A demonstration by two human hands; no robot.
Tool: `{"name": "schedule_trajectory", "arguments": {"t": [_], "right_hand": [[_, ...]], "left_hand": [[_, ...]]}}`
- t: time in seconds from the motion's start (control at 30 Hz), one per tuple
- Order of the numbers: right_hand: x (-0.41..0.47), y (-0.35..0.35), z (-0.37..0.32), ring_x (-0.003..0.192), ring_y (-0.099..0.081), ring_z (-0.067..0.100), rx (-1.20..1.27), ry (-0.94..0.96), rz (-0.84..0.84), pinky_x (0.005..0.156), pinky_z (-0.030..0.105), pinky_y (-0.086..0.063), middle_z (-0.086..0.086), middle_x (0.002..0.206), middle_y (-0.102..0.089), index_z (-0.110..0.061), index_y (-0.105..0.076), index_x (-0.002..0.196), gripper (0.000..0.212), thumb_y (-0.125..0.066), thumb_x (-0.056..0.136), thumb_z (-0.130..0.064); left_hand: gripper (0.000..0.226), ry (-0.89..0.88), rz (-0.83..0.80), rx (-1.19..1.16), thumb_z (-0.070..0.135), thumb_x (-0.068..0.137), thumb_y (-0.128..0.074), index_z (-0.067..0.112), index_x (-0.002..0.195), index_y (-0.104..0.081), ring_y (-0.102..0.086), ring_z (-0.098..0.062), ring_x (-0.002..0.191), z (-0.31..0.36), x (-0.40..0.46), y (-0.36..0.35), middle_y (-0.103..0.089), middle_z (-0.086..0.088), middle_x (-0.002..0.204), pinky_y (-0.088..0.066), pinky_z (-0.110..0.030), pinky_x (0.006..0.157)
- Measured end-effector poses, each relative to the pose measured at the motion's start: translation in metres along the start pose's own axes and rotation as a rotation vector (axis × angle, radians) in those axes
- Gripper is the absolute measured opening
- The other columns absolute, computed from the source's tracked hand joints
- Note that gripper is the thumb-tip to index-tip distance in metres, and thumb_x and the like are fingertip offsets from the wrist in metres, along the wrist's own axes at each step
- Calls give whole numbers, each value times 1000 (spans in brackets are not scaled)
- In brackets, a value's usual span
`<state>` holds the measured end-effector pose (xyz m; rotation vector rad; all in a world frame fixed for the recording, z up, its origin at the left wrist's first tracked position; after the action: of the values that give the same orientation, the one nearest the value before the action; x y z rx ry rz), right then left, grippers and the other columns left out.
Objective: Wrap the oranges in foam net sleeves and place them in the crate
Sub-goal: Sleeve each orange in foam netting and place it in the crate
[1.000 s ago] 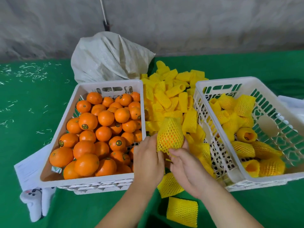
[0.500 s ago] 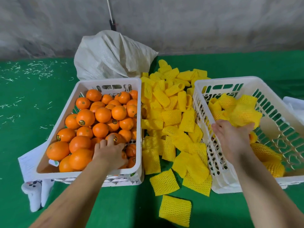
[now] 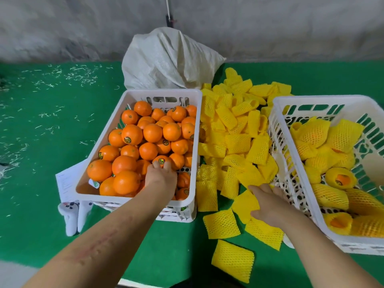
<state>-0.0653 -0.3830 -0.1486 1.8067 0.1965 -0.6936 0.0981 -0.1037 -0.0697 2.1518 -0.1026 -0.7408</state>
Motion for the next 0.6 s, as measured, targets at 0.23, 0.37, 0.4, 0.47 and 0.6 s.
{"name": "schedule_trajectory", "arguments": {"t": [0.23,0.37,0.4,0.47,0.6], "right_hand": [[-3,18,-12,101,-60,30,403,62,269,75,34,-44,8,113,-58,-23,-71,112,18,-55,105,-23],[-20,43,-21,92,-60,16,575,92,579,71,27,-44,-6,109,-61,-22,-74,115,20,-59,102,-21],[-26,49,-25,93,-59,10,614,112,612,72,19,-42,-11,109,-61,-25,-74,115,20,-60,102,-22],[-35,59,-38,98,-59,-2,731,162,640,75,8,-41,-19,111,-61,-37,-71,111,20,-60,102,-22],[-53,74,-73,62,-56,-1,994,300,664,55,10,-39,-15,78,-63,-49,-65,112,29,-50,106,-24]], "left_hand": [[51,49,181,-261,27,98,-69,19,143,-45,-54,-35,124,-10,1,-4,-45,-11,139,-48,-40,101],[63,124,376,-840,46,89,-79,20,139,-50,-64,-26,106,-32,-4,4,-64,-2,125,-57,-33,80],[69,152,473,-1041,49,88,-79,19,143,-51,-65,-24,106,-36,-10,8,-64,1,127,-54,-29,76],[75,145,666,-1412,56,90,-76,22,151,-49,-61,-13,114,-31,-29,21,-58,13,133,-47,-19,79],[67,-159,506,-2081,69,84,-69,28,137,-65,-71,-10,111,21,-59,45,-74,10,124,-58,-23,83]]}}
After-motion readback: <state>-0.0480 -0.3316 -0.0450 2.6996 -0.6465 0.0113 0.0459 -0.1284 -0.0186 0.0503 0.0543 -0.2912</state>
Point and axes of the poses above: each hand's wrist, its own x-axis towards the middle knuckle, its own y-axis out of the back of the hand, z = x × y, the point moved 4 cm from there along x, towards the middle knuckle
